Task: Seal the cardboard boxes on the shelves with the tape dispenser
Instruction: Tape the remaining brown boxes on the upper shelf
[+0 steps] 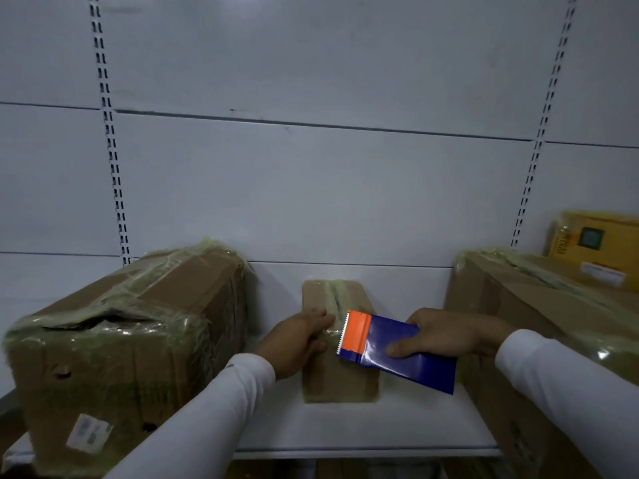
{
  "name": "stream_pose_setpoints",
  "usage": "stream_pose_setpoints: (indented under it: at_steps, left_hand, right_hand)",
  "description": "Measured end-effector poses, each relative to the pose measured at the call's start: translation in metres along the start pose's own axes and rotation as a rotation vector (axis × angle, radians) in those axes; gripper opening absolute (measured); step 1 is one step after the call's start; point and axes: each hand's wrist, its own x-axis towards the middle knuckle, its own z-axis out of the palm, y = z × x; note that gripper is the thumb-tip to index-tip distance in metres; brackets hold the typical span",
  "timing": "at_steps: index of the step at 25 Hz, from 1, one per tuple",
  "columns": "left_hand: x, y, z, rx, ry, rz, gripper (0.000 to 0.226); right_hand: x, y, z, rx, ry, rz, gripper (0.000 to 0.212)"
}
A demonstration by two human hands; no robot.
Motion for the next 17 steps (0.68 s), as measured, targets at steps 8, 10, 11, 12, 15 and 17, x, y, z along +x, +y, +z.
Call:
stream_pose_setpoints:
  at_steps: [8,10,11,12,15,17]
  left_hand:
    - [-0.035,-0.01,-0.027,-0.044,0.015,0.054,0.046]
    - [-0.043,-0.007,-0.028,-0.019,0.0,0.072,0.046]
    - [-0.045,-0.005,-0.03,-0.01,-0.014,0.081,0.047]
    - [-0.046,-0.002,-0.033,0.002,-0.035,0.082,0.047]
    - [-0.051,0.005,-0.038,0.125,-0.069,0.022,0.051]
    - [-0.049,0.015,-0.039,0.288,-0.114,-0.014,0.065]
  right_hand:
    - [-0.057,0.006,-0.012,-0.047,-0.046,0.01,0.046]
    - [-0.07,0.01,-0.016,-0.078,-0.046,0.022,0.048]
    - [-0.073,0.011,-0.014,-0.083,-0.034,0.026,0.049]
    - [-0.073,0.01,-0.01,-0.08,-0.02,0.031,0.052]
    - [-0.067,0.011,0.007,-0.078,0.014,0.046,0.059]
    - [-0.061,0.013,0.016,-0.05,0.047,0.056,0.055]
